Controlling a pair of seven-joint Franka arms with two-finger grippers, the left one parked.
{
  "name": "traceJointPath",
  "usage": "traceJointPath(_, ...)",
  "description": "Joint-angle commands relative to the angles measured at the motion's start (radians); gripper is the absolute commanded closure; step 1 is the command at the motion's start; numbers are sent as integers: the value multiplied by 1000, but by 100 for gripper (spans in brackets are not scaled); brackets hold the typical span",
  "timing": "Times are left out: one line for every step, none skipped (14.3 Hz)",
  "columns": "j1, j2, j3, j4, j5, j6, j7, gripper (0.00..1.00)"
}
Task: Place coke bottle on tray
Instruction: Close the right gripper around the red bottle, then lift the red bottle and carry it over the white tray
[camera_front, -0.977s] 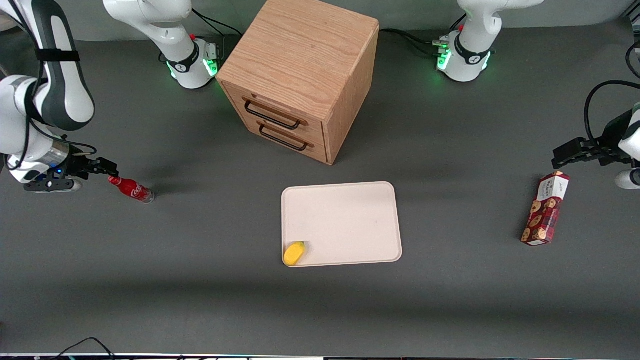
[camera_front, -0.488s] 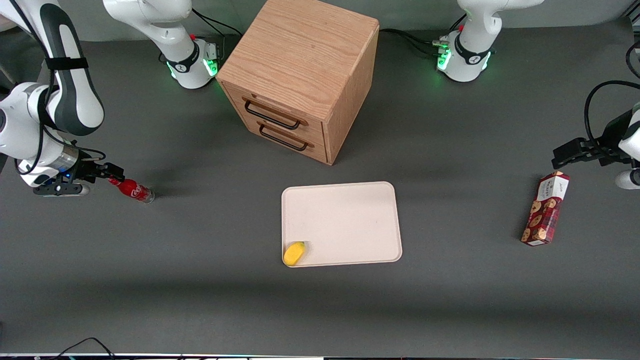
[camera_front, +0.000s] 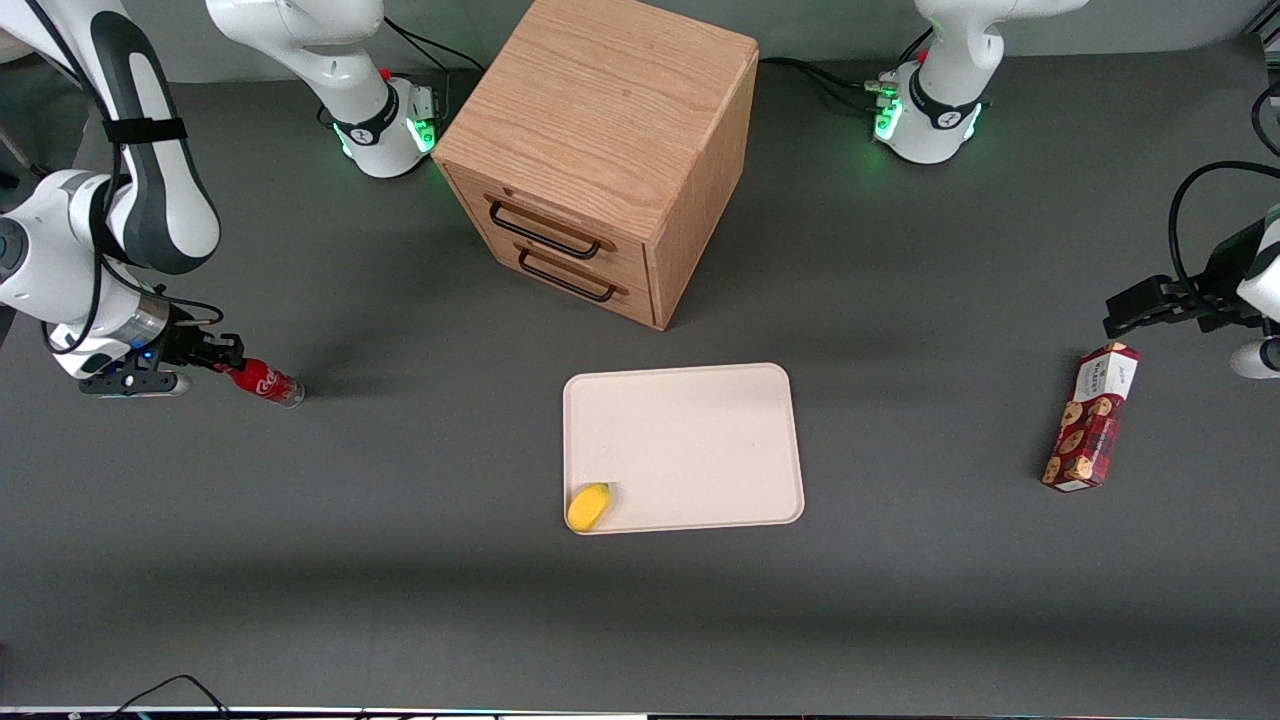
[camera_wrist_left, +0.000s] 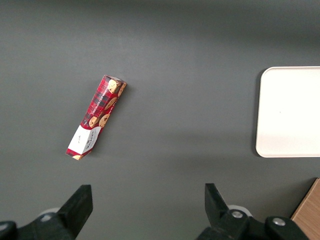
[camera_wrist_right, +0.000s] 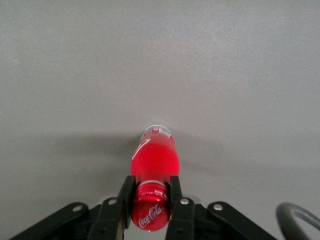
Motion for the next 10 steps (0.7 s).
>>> traceJointPath(11,2,12,24,2,3,34,97)
traceJointPath(9,2,21,37,2,-4,34,99)
traceJointPath(11,-4,25,65,0,-30,36,100)
traceJointPath(11,-12,31,115,0,-100,36,100)
traceJointPath(9,-13,40,190,0,-198,36,100)
traceJointPath(11,-12,41,276,0,-304,34,100)
traceJointPath(11,-7,57,368,0,-410,34,100)
traceJointPath(9,-3,72,454,-1,-504,36,100)
traceJointPath(11,-1,81,531,-1,-580,36,100)
traceJointPath(11,3,103,607,-1,-660,40,100)
